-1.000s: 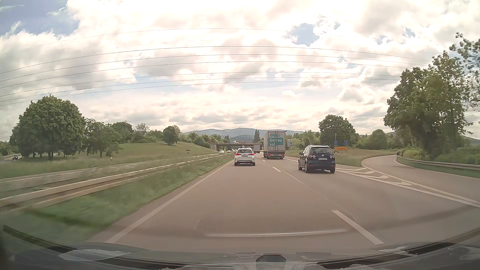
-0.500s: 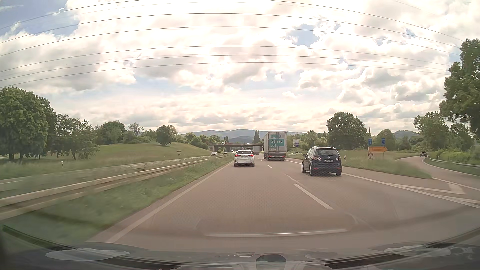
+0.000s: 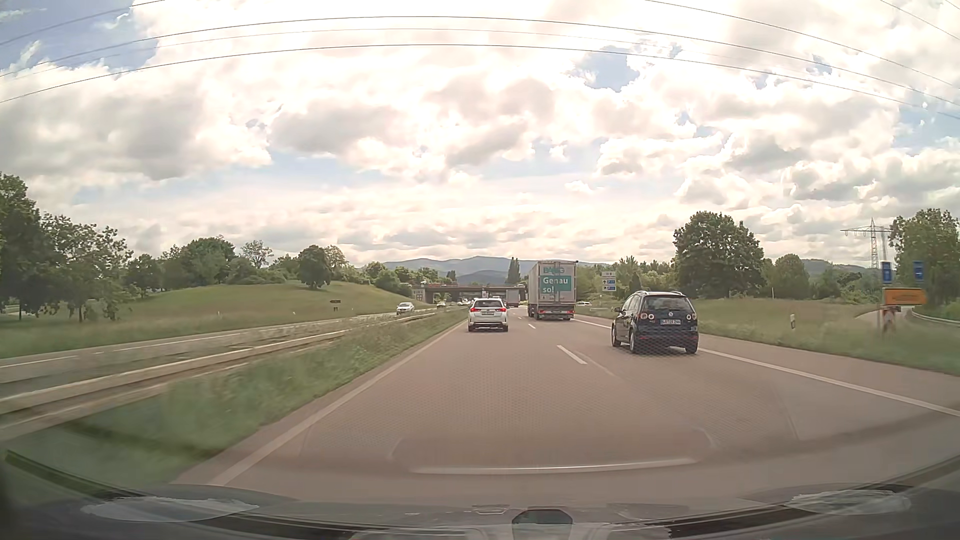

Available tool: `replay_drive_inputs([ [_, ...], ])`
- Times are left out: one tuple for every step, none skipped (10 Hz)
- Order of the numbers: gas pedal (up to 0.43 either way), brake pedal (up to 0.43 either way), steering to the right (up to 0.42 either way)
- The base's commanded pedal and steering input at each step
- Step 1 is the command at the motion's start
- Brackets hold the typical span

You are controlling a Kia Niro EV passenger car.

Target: Follow the waypoints while adhering to traffic rules and regulations

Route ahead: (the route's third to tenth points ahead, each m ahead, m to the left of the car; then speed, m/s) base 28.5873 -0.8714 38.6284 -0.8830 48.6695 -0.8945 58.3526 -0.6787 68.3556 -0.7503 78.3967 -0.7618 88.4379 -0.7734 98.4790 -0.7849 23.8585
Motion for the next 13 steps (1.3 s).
replay_drive_inputs([
  [0.157,0.000,0.000],
  [0.157,0.000,0.000],
  [0.157,0.000,0.000],
  [0.157,0.000,0.000],
  [0.169,0.000,0.000],
  [0.169,0.000,0.000],
  [0.169,0.000,0.000],
  [0.169,0.000,0.000],
  [0.169,0.000,0.000],
  [0.169,0.000,0.000],
  [0.169,0.000,0.000],
  [0.169,0.000,0.000],
  [0.169,0.000,0.000],
])
